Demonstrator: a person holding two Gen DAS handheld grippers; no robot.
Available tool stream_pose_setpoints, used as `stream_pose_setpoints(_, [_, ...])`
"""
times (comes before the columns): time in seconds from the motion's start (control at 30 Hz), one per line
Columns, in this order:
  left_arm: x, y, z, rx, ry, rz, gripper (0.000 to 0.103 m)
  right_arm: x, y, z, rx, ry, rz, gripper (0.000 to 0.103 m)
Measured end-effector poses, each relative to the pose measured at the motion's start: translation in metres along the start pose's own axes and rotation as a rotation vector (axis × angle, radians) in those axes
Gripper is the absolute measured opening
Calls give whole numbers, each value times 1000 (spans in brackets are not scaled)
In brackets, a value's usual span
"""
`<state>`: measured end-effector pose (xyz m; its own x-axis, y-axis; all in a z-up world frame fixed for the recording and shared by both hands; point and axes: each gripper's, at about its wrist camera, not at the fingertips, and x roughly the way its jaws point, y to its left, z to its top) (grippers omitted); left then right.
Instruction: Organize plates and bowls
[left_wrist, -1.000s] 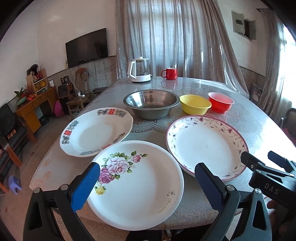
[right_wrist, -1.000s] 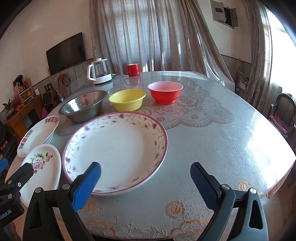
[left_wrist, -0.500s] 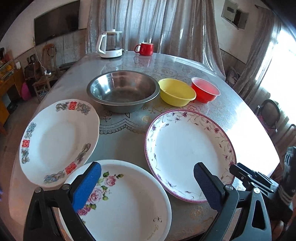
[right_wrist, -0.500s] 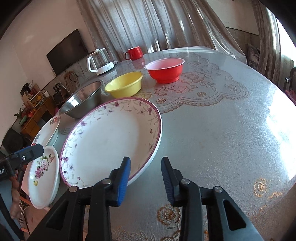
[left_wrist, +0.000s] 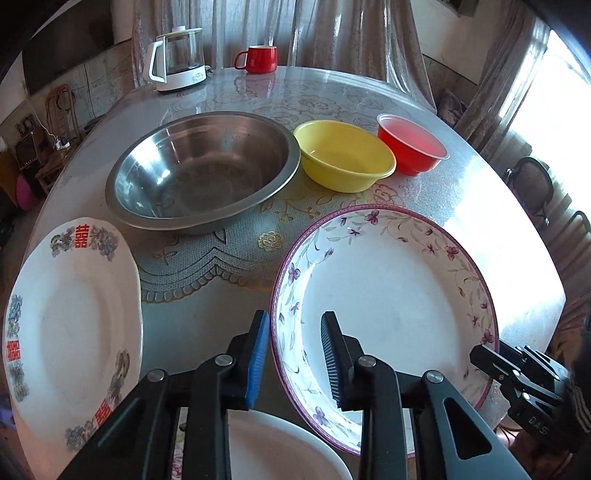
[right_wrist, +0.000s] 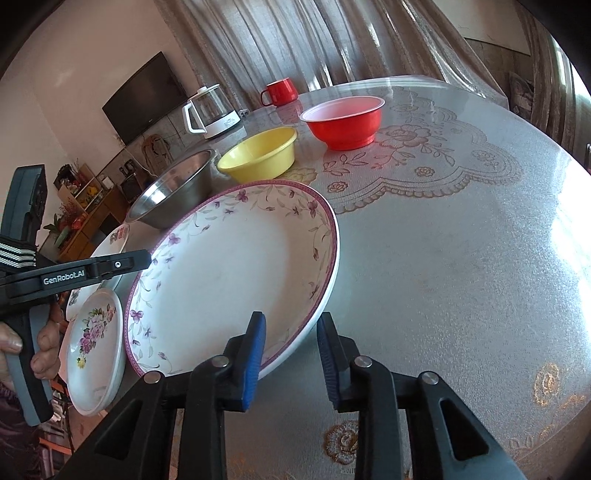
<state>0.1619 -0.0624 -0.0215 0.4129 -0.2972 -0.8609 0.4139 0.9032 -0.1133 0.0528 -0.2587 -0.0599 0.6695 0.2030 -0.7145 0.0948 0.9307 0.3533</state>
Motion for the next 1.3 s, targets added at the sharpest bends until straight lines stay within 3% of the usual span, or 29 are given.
stream_pose_setpoints(0.23, [11, -2, 3, 40, 16, 23, 28, 4, 1, 2, -21, 5, 3, 31])
stream_pose_setpoints(0.4, [9, -11, -3, 104, -14, 85, 28, 4, 2, 2, -32, 2, -3, 31])
stream_pose_setpoints(0.63, [6, -12, -2, 59, -26, 88, 28, 5, 1, 5, -44, 15, -5, 28])
stream_pose_setpoints(0.77, [6, -22, -6, 69, -20, 33, 28, 3, -4, 7, -60, 3, -54, 28])
stream_pose_setpoints(0.93, [3, -27, -13, 35, -20, -1, 28, 1, -23, 15, -12, 14, -55, 28])
stream_pose_setpoints(1.3, [-20, -54, -50, 63, -21, 11, 28, 4, -37, 28, -87, 20, -102, 28])
